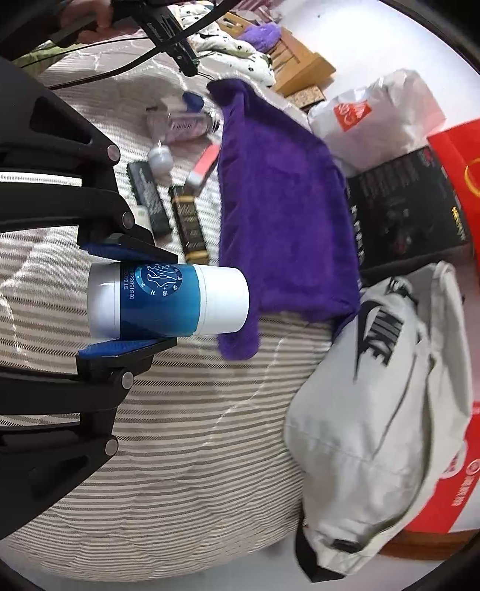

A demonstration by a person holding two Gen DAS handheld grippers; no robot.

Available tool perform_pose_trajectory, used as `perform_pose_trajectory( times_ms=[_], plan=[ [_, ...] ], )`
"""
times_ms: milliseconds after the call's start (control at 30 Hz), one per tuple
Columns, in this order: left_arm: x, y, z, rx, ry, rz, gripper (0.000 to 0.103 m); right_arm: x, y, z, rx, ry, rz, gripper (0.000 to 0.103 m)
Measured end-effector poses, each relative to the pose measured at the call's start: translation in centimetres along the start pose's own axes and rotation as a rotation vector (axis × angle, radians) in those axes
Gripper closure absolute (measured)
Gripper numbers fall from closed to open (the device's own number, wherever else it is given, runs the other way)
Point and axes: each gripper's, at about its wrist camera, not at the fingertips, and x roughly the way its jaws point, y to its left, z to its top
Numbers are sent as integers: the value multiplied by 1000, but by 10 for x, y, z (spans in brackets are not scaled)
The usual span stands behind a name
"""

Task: Organize rigid objects
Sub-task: 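Place the clip on the purple towel with the left tool while the right tool sets the stick beside it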

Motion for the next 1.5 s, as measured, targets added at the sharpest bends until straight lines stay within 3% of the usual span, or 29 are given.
perform_pose_trajectory(
  times_ms=[267,533,1067,1500],
  plan=[
    [-13,1,35,7,-50,-20,64,1,24,32,-65,-29,28,67],
    [4,-11,86,29,-80,-53,64,20,41,72,-105,-36,61,67],
    [102,-55,165,67,-17,-110,64,126,73,154,-180,65,74,67],
    [164,-75,177,97,93,-96,64,171,69,171,-223,143,35,67]
  ],
)
